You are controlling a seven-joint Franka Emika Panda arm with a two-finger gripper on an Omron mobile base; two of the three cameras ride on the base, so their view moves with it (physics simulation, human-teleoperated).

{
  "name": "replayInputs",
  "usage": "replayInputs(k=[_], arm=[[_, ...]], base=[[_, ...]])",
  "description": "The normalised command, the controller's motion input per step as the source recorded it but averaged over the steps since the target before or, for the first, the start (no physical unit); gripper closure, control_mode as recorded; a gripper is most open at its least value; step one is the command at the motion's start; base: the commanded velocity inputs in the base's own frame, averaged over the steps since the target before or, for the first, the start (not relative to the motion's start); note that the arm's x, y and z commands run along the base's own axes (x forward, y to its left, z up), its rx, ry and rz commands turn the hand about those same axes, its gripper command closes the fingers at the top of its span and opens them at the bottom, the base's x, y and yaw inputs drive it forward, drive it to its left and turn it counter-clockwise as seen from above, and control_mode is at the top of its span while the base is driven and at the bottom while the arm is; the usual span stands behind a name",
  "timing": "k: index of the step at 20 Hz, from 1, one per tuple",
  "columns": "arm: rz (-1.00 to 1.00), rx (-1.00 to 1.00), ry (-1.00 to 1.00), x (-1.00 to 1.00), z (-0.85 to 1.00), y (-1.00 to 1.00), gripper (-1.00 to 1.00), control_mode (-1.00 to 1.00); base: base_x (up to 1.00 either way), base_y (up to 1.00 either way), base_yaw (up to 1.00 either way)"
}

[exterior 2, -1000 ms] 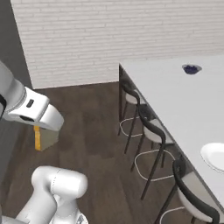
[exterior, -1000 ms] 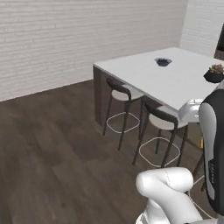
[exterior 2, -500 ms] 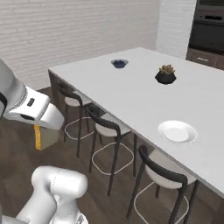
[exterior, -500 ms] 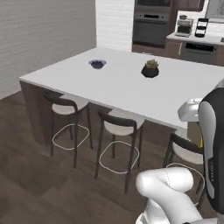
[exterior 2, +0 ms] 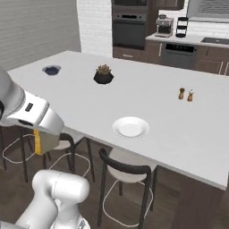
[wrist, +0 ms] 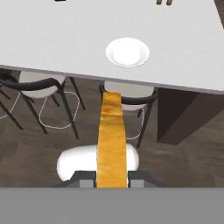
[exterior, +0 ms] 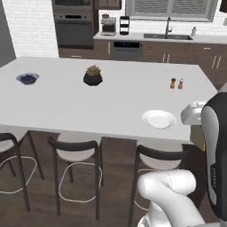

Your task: Start the toaster. Once the lever pops up, take the bread to the plate on the dining counter.

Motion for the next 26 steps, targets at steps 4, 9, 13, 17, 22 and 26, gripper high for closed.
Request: replayInputs(k=[4, 9, 13, 17, 22, 26], arm=[[0.00, 0.00, 0.00, 0.00, 0.00, 0.00, 1.00, 1.00], [0.00, 0.00, 0.00, 0.00, 0.00, 0.00, 1.00, 1.00], [-0.02, 0.11, 0.00, 0.58, -0.01, -0.14, 1.00, -1.00], [0.15, 0.24, 0.00, 0.78, -0.21, -0.58, 1.00, -1.00], [0.25, 0.21, 0.00, 0.94, -0.53, -0.58, 1.00, -1.00], [0.22, 0.12, 0.00, 1.00, -0.63, -0.36, 1.00, -1.00]], base=[[1.00, 0.03, -0.32], [0.97, 0.00, -0.27], [0.20, -0.01, -0.04], [0.00, 0.00, 0.00], [0.00, 0.00, 0.00], [0.00, 0.00, 0.00]])
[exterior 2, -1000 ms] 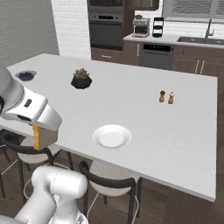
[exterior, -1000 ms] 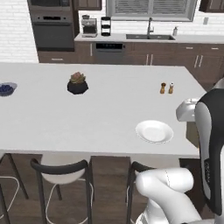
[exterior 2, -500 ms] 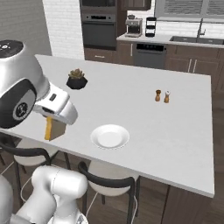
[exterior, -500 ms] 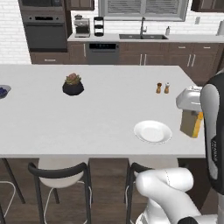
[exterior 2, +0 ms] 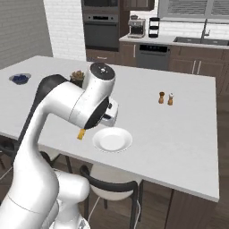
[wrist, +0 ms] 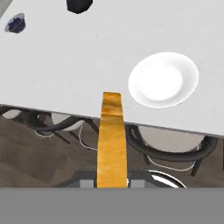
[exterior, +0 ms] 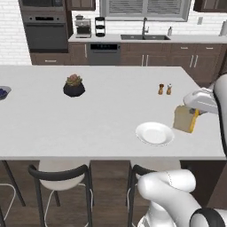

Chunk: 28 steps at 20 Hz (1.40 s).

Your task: Start the toaster. Once the lever pops up, take the bread to the plate on the dining counter.

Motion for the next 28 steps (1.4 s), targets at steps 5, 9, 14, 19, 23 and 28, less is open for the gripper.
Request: replayInputs(k=[5, 9, 14, 19, 23, 28], arm=[[0.18, 0.07, 0.00, 0.92, -0.85, -0.07, 1.00, -1.00], [0.13, 0.04, -0.02, 0.75, -0.87, 0.00, 1.00, -1.00], [0.06, 0.02, -0.05, 0.62, -0.64, -0.03, 1.00, -1.00], [0.00, 0.00, -0.01, 0.36, -0.58, 0.00, 1.00, -1.00], [0.00, 0.00, 0.00, 0.28, -0.47, 0.00, 1.00, -1.00], [0.00, 0.00, 0.00, 0.41, -0.24, 0.00, 1.00, -1.00]], base=[[0.00, 0.00, 0.00], [0.00, 0.00, 0.00], [0.00, 0.00, 0.00], [0.00, 0.00, 0.00], [0.00, 0.00, 0.00], [0.00, 0.00, 0.00]])
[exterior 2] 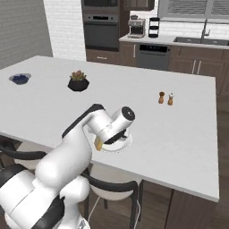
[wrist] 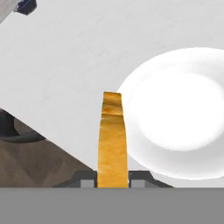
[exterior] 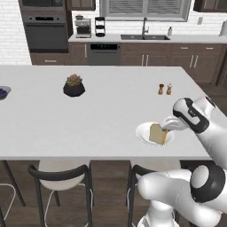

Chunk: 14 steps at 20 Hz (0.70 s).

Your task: Start the toaster. Once the lever pops up, take the bread to the plate on the dining counter.

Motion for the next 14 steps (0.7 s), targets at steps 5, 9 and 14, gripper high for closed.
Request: replayInputs(k=[5, 9, 14], arm=[[0.00, 0.00, 0.00, 0.52, -0.13, 0.00, 1.00, -1.00], [0.00, 0.00, 0.00, 0.36, -0.23, -0.01, 1.00, -1.00], [0.00, 0.00, 0.00, 0.07, -0.34, -0.01, 1.00, -1.00]], base=[[0.00, 0.00, 0.00], [0.00, 0.00, 0.00], [0.00, 0.00, 0.00]])
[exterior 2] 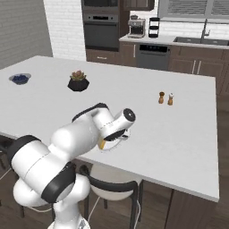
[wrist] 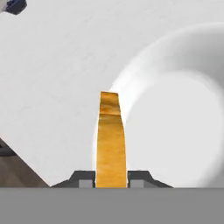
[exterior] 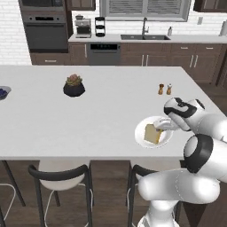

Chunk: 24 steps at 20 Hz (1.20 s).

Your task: Start the toaster. Once the lever pops up, take the bread to the plate on the dining counter.

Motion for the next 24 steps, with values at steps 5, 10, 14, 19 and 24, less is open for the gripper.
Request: replayInputs(k=[5, 10, 14, 19, 24], arm=[[0.00, 0.00, -0.01, 0.13, -0.23, -0.02, -1.00, -1.00], [0.00, 0.00, -0.08, 0.02, 0.00, -0.25, -1.00, -1.00], [-0.04, -0.01, -0.12, 0.00, 0.19, -0.33, -1.00, -1.00], [-0.12, -0.06, -0.02, 0.06, 0.22, -0.29, -1.00, -1.00], [-0.13, -0.07, 0.00, -0.01, 0.69, -0.12, -1.00, -1.00]], base=[[0.00, 0.00, 0.00], [0.00, 0.00, 0.00], [0.00, 0.00, 0.00], [0.00, 0.00, 0.00], [0.00, 0.00, 0.00]])
